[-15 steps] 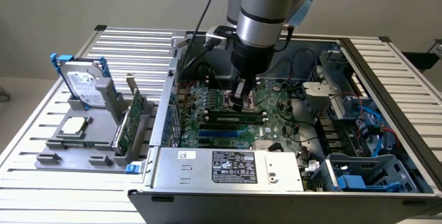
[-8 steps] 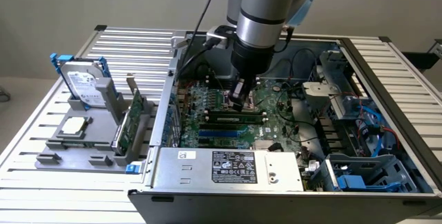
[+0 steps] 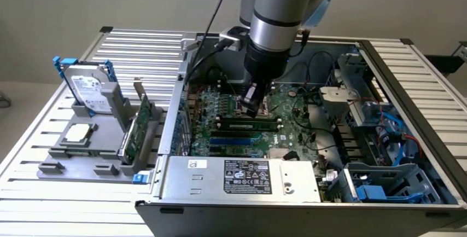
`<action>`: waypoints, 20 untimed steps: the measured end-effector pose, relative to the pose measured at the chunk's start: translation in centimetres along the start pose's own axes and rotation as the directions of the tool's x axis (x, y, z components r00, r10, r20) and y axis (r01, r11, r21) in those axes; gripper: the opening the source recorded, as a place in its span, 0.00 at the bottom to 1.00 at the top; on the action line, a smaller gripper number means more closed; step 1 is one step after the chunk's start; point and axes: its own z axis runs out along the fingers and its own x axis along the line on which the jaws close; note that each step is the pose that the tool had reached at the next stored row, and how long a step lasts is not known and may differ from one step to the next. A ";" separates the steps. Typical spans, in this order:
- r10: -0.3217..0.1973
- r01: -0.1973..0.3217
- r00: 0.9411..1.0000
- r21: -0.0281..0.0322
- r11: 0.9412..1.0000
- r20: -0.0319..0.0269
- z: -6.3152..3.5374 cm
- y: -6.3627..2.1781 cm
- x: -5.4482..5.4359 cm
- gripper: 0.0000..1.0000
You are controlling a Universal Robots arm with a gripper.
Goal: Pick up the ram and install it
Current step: 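Press down the ram until it locks into place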
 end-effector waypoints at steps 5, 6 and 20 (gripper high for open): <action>0.047 -0.047 0.999 0.001 0.999 0.007 0.06 0.00 0.0 0.11; 0.057 -0.057 0.998 0.001 0.998 0.009 0.07 -0.01 0.0 0.11; 0.188 -0.188 0.982 0.000 0.982 0.030 0.23 -0.02 0.0 0.11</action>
